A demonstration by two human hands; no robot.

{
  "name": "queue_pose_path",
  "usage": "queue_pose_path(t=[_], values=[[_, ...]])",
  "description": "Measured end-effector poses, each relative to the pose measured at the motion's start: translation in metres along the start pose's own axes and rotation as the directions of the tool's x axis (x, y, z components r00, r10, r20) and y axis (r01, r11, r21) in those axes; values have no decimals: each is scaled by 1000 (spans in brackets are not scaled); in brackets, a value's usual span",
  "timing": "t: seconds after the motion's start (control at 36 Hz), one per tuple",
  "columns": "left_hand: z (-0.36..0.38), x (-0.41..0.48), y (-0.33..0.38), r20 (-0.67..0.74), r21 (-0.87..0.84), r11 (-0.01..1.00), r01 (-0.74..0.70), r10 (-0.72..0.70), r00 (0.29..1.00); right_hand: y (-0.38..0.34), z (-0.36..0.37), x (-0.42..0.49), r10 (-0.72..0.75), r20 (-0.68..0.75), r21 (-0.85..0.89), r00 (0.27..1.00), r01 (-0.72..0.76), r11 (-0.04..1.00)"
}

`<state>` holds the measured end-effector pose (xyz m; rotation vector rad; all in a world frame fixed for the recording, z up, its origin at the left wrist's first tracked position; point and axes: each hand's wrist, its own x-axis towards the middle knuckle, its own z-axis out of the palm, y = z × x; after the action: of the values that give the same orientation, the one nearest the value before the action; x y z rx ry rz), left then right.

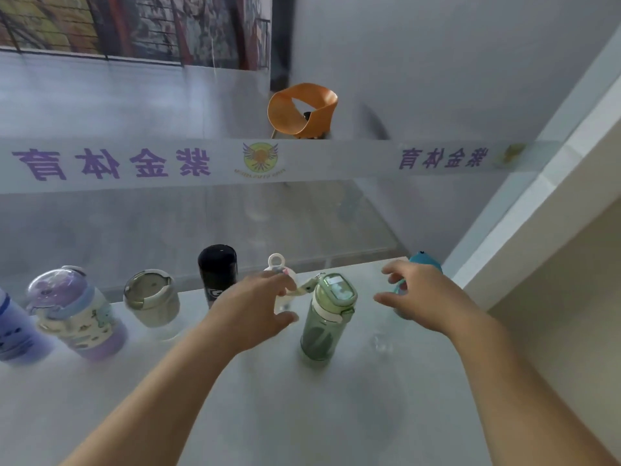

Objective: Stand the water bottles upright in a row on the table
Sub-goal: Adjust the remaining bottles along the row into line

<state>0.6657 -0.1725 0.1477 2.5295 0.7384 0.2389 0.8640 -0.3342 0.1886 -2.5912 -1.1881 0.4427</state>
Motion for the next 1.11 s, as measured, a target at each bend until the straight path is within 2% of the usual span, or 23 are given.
queue_pose_path(t=[0.14,0.25,0.39,0.53,0.86,1.11], values=[[24,23,26,-10,-15,1000,-21,21,1000,37,3,15,9,-16,4,1000,-9,1000],[39,38,47,5,7,998,57,-57,998,66,4,34,-54,14,-126,998,55,991],[53,51,64,38,140,981,132,-139,990,93,12,56,-128,154,-175,980,154,972],[62,57,73,45,136,967,215,-223,974,104,17,72,-190,270,-164,944,239,957],[64,66,84,54,106,930,351,-358,932,118,17,94,-348,282,-102,894,388,916],[64,80,95,78,120,934,338,-348,934,126,16,111,-386,224,-80,895,412,908]])
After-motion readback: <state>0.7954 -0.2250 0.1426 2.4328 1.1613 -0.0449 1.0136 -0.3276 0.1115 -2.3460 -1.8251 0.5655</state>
